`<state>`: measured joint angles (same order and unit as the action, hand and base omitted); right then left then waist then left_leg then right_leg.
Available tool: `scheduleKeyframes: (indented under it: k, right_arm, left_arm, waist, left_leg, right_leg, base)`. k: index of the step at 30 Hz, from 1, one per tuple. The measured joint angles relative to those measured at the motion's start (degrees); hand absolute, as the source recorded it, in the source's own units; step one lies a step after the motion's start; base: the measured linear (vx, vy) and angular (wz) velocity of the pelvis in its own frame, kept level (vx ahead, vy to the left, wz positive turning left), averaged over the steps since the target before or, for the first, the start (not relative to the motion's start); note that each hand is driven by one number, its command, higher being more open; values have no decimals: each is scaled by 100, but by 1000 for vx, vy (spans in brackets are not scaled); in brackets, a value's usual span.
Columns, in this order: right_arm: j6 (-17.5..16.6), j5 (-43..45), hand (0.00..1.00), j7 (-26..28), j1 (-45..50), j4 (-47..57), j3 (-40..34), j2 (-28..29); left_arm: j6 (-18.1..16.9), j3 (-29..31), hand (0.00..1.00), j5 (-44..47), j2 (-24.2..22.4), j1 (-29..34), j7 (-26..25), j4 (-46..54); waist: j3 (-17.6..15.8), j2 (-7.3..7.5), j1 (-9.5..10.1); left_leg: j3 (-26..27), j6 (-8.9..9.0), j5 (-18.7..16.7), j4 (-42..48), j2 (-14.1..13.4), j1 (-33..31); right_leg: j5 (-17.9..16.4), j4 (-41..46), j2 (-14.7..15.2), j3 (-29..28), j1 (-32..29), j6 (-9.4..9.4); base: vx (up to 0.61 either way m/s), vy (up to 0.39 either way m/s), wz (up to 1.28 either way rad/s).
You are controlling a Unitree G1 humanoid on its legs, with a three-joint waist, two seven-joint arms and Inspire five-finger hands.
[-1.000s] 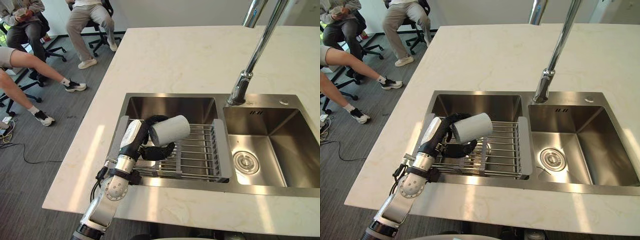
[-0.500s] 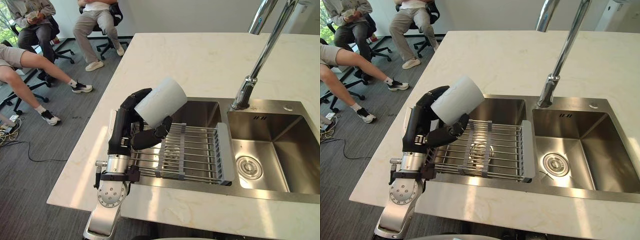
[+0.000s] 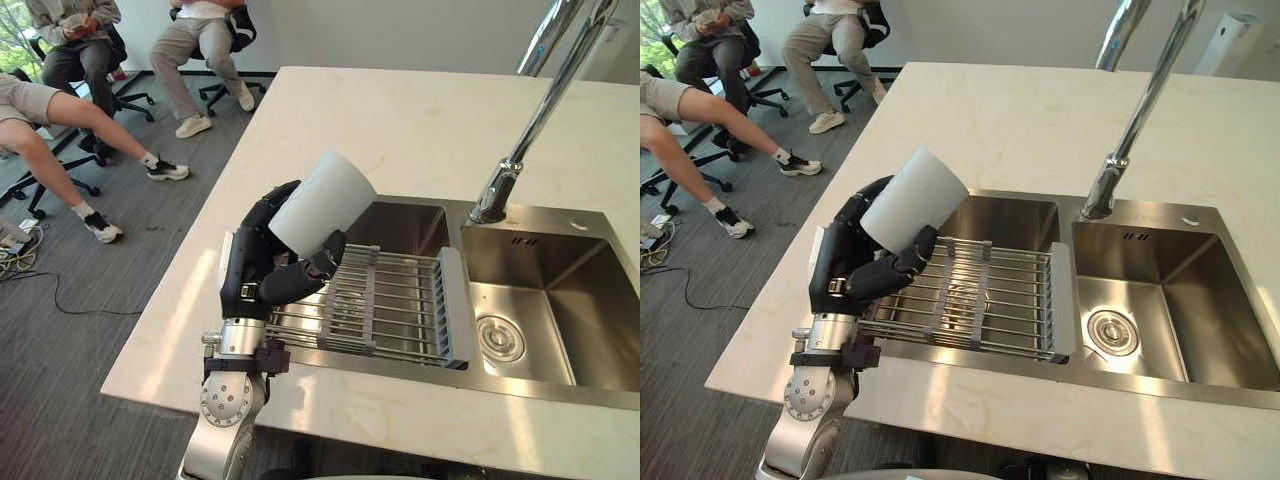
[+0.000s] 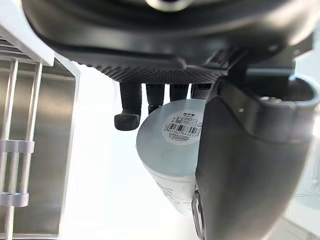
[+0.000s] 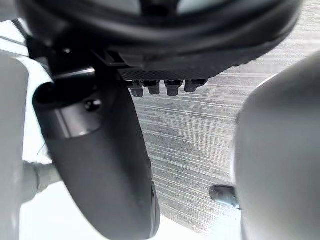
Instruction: Walk over to the sink, pick up the cup, carry it to the dishwasher, place the cup inside the dishwasher, then close the dishwasher door
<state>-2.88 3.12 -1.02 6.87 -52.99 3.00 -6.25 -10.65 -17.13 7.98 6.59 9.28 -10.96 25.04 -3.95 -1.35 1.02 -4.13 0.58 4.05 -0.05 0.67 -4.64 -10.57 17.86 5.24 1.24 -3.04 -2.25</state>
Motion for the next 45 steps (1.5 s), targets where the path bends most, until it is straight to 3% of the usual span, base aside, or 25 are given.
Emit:
scheduleKeyframes:
  k: [1,2,4,6,7,8,10,12,13,15,17,18,20,23,30,38,41,42,44,45]
  right_arm:
    - [0,2,100,-12,-4,1,41,-2]
    - [2,4,100,-30,-5,1,227,-14]
    - [4,9,100,-44,-24,7,389,-24]
    - [-142,24,100,-117,50,224,470,12]
    - [-152,79,100,-151,5,281,510,78]
    - [-118,134,100,-149,-32,271,536,147]
    - [-48,184,100,-160,-130,222,513,248]
    - [-3,232,100,-188,-170,216,366,233]
    - [7,236,100,-191,-168,224,346,198]
    - [7,239,100,-194,-160,264,338,108]
    - [3,250,100,-191,-168,297,184,101]
    - [4,251,100,-192,-175,299,131,101]
    - [0,253,100,-199,-185,304,-54,194]
    - [-35,252,100,-191,-183,338,-46,267]
    - [-17,243,100,-197,-216,119,-22,402]
    - [31,222,100,-264,-233,-37,10,257]
    - [33,204,100,-214,-172,-92,-37,64]
    - [29,229,100,-71,-93,-84,-59,-62]
    - [-32,229,100,180,180,39,-257,-220]
    - [-62,303,100,196,251,59,-351,-192]
  left_arm:
    - [-6,-18,0,2,-5,-5,-6,0]
    - [-8,-29,0,15,-35,25,-18,-9]
    - [-10,-35,0,56,-99,61,-24,-8]
    - [-25,-110,0,167,-285,149,-31,0]
    - [-24,-275,0,313,-307,156,-33,-1]
    - [-23,-398,0,393,-260,145,-32,-8]
    - [-20,-614,0,467,-178,48,-17,-76]
    - [-11,-1022,0,551,-100,-181,95,-87]
    - [-11,-1080,0,554,-100,-224,138,-87]
    - [-11,-1192,0,563,-105,-402,263,-88]
    - [-14,-1263,0,585,-123,-804,354,-142]
    - [-16,-1264,0,606,-139,-918,373,-181]
    - [-19,-1227,0,682,-141,-1111,373,-333]
    - [-19,-1151,0,766,-109,-1084,371,-544]
    - [-17,-1021,0,779,-105,-753,382,-553]
    - [-9,-600,0,778,-131,-451,369,-472]
    - [10,-539,0,782,-163,-372,364,-379]
    - [21,-486,0,780,-159,-364,365,-378]
    - [16,-252,0,769,-146,-293,347,-278]
    - [-23,-165,0,769,-137,-285,333,-257]
  waist:
    - [-5,20,16]
    - [10,75,135]
    - [28,115,316]
    - [13,-26,417]
    - [-2,-182,449]
    - [-49,-193,446]
    - [-193,-69,425]
    - [-253,25,314]
    - [-245,18,274]
    - [-202,-36,181]
    - [-119,-141,85]
    - [-93,-185,65]
    - [-67,-210,-12]
    - [-17,-185,-36]
    - [52,-188,-12]
    - [106,-105,108]
    - [63,-14,130]
    - [72,-28,133]
    - [99,54,115]
    - [117,34,82]
  left_leg:
    - [-98,-8,-5,39,53,-51]
    - [-324,3,-6,91,191,-154]
    - [-598,88,57,181,294,-355]
    - [-1011,251,221,266,168,-703]
    - [-1303,315,302,247,4,-894]
    - [-1262,300,286,141,-149,-924]
    - [-695,145,28,259,-299,-1119]
    - [353,24,-71,1270,-213,-1483]
    - [554,-33,-141,1531,-227,-1475]
    - [1034,44,-532,2030,-435,-1177]
    - [1538,101,-819,1754,-781,-488]
    - [1607,132,-784,1518,-797,-362]
    - [1871,230,-714,881,-678,-139]
    - [1738,143,-461,474,-446,-16]
    - [1557,105,145,-473,-278,305]
    - [1113,41,154,-525,-97,232]
    - [950,-124,41,-522,113,339]
    - [904,-178,11,-517,183,435]
    - [571,-362,-60,-402,382,616]
    - [391,-465,-113,-272,392,636]
  right_leg:
    - [-126,135,14,-167,-17,-18]
    - [-483,510,21,-601,-87,-67]
    - [-727,552,-9,-773,-91,-65]
    - [-635,316,-222,-438,-177,-9]
    - [-520,226,-393,-65,-217,114]
    - [-447,194,-489,134,-203,199]
    - [-260,-53,-434,556,-161,353]
    - [-141,-145,-98,1108,-234,347]
    - [-117,-176,-32,1238,-226,336]
    - [-43,-276,98,1549,-176,284]
    - [8,-269,244,1949,-169,210]
    - [24,-266,274,2045,-167,181]
    - [155,-521,294,2322,15,-30]
    - [301,-733,411,2568,200,-132]
    - [509,-986,424,2822,355,-176]
    - [621,-1152,516,3366,626,-286]
    - [292,-372,972,3586,614,-351]
    - [208,124,1151,3528,565,-237]
    - [235,1407,1576,2880,249,-38]
    - [211,1899,1565,2363,-44,133]
  base:
    - [-143,-65,115]
    - [-140,-99,91]
    - [-142,-157,98]
    - [-213,-252,109]
    - [-250,-265,110]
    - [-256,-221,127]
    - [-223,-148,105]
    - [-179,-80,128]
    - [-135,-7,120]
    - [-83,48,91]
    - [-54,151,93]
    - [-36,157,89]
    - [-23,166,70]
    - [-40,150,51]
    - [-94,59,21]
    - [8,33,30]
    - [82,99,62]
    - [127,145,74]
    - [172,162,75]
    - [201,83,80]
